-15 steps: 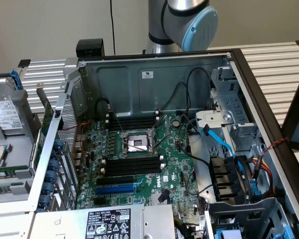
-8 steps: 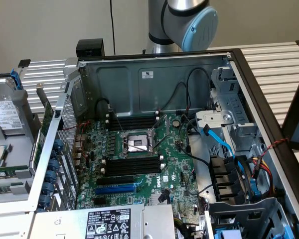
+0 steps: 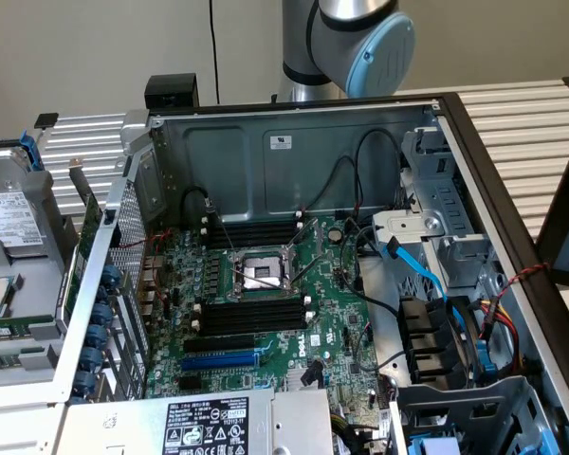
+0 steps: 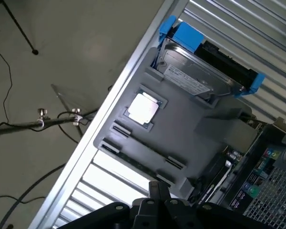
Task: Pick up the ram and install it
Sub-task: 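Pick up the ram and move it above insertion slot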
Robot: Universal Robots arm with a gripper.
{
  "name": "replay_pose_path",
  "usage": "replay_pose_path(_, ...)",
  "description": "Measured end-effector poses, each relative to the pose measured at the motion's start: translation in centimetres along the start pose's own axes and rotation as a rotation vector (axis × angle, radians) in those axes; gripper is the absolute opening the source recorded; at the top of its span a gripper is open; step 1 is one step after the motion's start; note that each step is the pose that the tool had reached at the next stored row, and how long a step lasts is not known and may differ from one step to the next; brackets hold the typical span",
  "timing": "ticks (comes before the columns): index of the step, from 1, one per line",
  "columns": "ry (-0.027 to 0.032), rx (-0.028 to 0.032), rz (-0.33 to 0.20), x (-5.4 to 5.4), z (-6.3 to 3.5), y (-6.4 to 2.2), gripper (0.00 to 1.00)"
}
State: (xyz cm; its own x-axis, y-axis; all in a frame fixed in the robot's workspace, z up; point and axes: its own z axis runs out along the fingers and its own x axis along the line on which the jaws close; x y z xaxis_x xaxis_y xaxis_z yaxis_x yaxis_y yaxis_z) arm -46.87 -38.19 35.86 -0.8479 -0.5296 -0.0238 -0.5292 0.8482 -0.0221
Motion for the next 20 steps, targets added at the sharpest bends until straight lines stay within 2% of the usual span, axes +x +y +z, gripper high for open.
replay_pose_path(20, -0.0047, -0.0111, -0.364, 0.0, 0.08, 0.0, 0.1)
